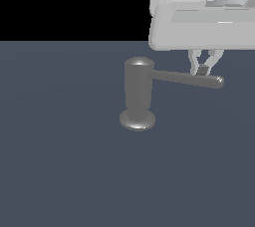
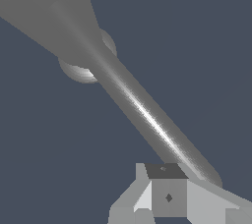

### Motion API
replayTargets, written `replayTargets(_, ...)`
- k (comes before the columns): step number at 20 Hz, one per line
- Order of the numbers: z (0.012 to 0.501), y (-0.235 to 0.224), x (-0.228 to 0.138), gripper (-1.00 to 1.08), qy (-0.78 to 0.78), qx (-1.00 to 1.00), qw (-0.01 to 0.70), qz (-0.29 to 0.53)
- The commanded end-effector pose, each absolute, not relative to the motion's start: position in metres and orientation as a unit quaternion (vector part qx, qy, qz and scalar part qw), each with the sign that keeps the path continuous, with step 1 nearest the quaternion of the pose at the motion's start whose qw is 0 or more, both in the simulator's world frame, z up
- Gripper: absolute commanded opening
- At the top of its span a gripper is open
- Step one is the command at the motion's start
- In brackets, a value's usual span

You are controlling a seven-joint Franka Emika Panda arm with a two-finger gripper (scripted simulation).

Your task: Turn on the faucet by rotating a designated handle.

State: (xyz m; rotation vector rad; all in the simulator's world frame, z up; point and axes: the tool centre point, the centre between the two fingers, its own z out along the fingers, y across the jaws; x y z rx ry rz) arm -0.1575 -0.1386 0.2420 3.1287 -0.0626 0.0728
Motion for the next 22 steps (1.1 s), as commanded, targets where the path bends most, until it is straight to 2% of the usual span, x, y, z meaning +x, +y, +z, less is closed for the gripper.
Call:
replayTargets(1,0.24,-0.144,-0.149,-1.0,-0.019,1.0,0.006,0.022)
replayTargets(22,0.232,-0.193,-0.101,-1.0,-0.025,1.0,0.003,0.012)
